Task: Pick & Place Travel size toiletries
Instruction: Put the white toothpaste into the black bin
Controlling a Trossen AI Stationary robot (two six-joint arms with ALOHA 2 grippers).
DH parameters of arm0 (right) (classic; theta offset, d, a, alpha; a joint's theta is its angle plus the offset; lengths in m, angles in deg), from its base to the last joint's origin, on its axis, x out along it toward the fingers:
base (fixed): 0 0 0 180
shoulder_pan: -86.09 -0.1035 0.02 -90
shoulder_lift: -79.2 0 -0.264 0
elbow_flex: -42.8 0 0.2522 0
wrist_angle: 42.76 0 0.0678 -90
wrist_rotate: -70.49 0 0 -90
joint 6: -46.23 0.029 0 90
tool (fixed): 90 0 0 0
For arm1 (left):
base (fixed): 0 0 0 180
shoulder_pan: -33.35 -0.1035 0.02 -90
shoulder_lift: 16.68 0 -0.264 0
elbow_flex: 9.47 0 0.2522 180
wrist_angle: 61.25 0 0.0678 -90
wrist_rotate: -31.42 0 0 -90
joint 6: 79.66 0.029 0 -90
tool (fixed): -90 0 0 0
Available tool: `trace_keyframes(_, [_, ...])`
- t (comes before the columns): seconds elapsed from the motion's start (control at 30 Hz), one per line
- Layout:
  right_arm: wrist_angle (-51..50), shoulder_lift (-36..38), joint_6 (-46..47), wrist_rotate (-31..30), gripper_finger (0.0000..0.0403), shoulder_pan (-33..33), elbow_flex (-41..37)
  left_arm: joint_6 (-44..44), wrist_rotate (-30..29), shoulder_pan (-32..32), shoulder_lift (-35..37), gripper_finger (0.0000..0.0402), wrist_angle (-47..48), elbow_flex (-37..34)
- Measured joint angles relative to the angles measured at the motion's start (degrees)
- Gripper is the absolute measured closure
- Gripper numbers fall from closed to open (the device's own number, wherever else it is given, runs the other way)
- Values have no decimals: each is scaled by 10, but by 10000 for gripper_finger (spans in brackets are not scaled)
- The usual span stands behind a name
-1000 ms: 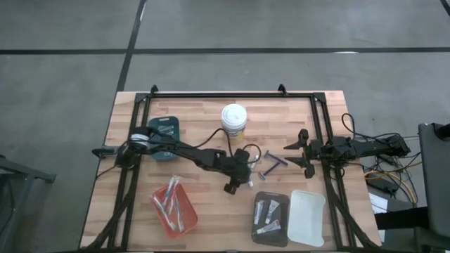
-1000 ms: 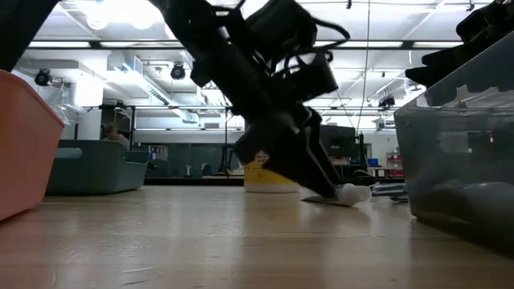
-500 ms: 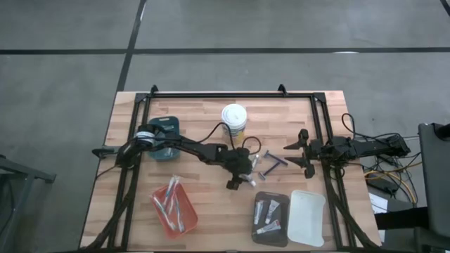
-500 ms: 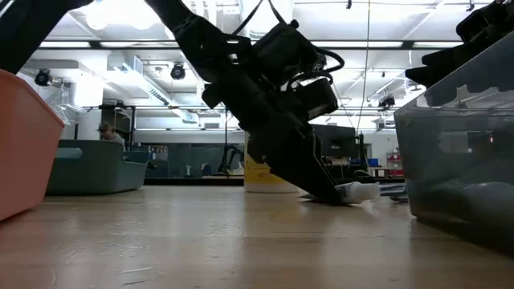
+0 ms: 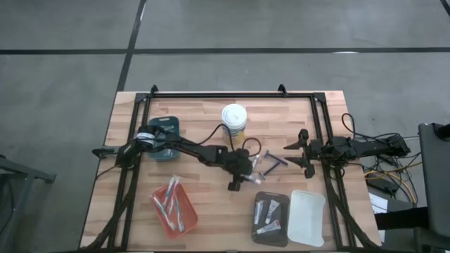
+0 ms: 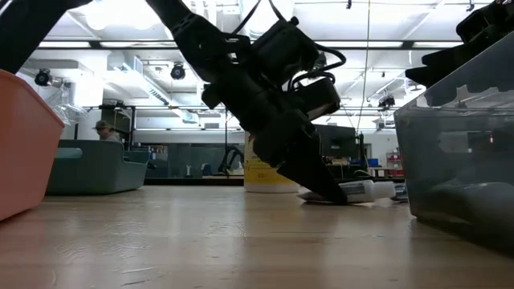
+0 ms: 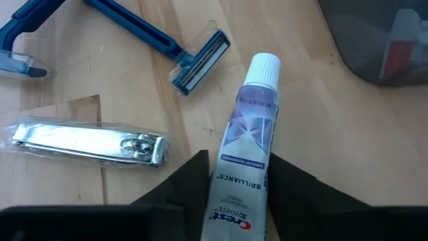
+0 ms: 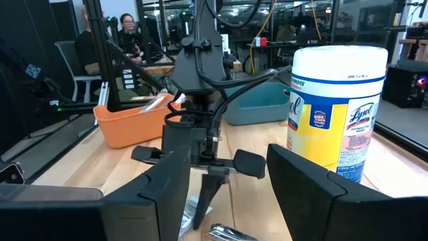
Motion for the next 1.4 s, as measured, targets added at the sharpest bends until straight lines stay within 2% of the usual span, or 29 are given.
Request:
trace_keyframes(0.2, [0, 0, 0, 0, 207, 0, 0, -4, 1, 11, 2, 307, 3, -1])
trace_keyframes(0.37, [0, 0, 0, 0, 207, 0, 0, -4, 6, 28, 14, 324, 11, -2])
trace_keyframes(0.9, [0, 0, 0, 0, 207, 0, 0, 27, -104, 76, 132, 328, 41, -2])
trace_keyframes(1.13, [0, 0, 2, 0, 207, 0, 0, 35, -112, 85, 148, 326, 19, 1])
trace_keyframes(1.4, [0, 0, 0, 0, 207, 0, 0, 36, -110, 104, 145, 326, -73, 4])
